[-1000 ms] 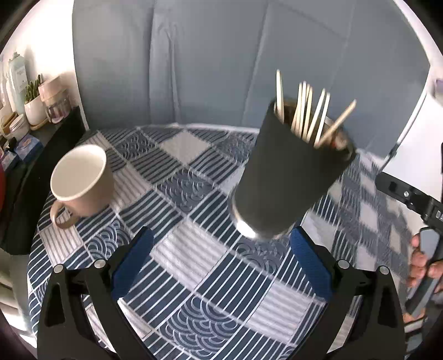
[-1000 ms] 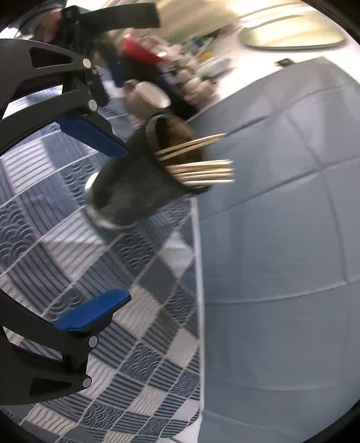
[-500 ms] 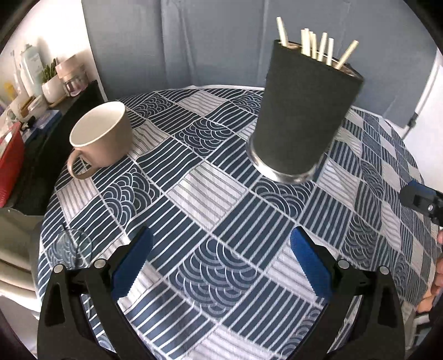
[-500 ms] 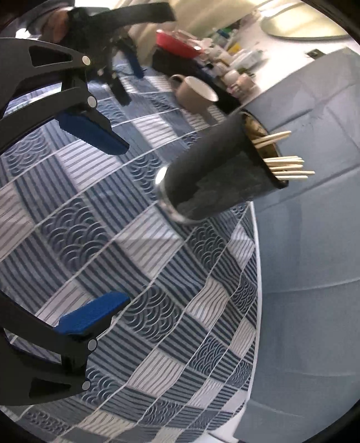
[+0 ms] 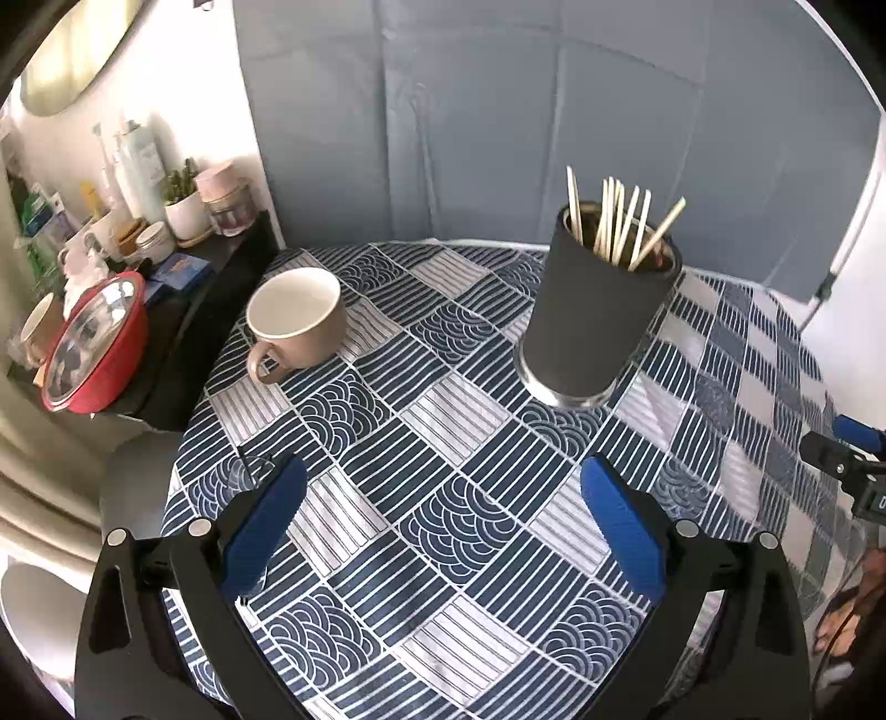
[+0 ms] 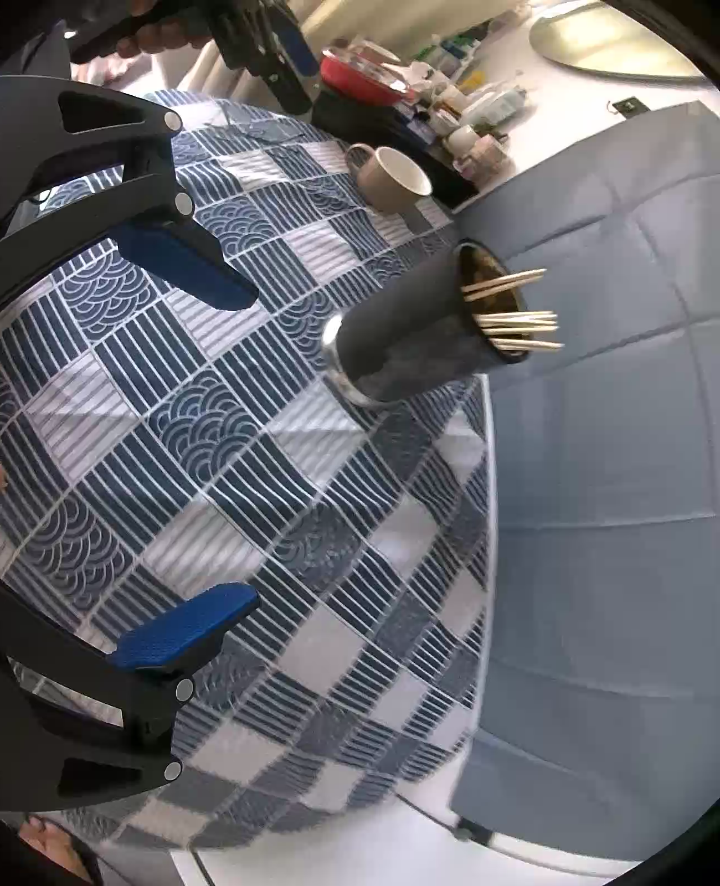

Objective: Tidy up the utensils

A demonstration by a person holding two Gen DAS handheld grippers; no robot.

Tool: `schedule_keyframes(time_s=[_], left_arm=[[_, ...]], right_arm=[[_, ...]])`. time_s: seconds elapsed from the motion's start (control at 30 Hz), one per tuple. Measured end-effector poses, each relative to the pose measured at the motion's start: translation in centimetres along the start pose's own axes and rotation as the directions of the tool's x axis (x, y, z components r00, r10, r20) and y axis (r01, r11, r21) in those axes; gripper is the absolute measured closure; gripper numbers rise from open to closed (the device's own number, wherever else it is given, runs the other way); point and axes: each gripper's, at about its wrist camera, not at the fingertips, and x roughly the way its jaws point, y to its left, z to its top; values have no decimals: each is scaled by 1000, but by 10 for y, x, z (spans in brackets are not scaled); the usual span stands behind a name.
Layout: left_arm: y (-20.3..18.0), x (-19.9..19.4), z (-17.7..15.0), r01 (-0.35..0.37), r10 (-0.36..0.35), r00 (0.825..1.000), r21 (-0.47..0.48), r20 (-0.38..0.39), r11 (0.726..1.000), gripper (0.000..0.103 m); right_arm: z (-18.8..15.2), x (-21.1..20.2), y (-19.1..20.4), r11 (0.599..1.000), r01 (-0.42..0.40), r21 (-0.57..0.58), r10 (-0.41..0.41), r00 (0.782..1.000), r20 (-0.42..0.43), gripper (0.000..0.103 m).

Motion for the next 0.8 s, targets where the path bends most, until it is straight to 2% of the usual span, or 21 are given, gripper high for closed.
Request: schedule_keyframes(time_s=[0.13, 0.3, 0.4, 0.47, 0.57, 0.67, 0.8], left_arm=[[-2, -7, 0, 46, -46, 999, -26, -24, 999, 6], [-18, -21, -8, 48, -48, 999, 3, -18, 999, 6], [-28, -31, -12, 45, -45, 999, 40, 13, 998, 6], [-31, -36, -12, 29, -31, 999, 55, 29, 998, 6], [-34, -43, -12, 41, -45, 997, 65, 57, 997, 6], [-36, -47, -13, 48, -52, 997, 65, 60, 997, 6], [-37, -49, -15, 22, -25, 998, 52, 60, 998, 6]], right_arm=[[9, -27, 6, 1000, -7, -3, 7, 999, 41, 8], [9, -54, 21, 1000, -8, 7, 7, 997, 80, 8], [2, -58, 27, 1000, -15, 16, 14, 995, 96, 8], [0, -55, 26, 1000, -20, 25, 18, 997, 77, 8], [-3, -53, 22, 999, -21, 40, 19, 998, 65, 8], [-6, -54, 18, 998, -32, 60, 28, 997, 68, 8], [-9, -56, 19, 998, -33, 51, 29, 997, 72, 8]])
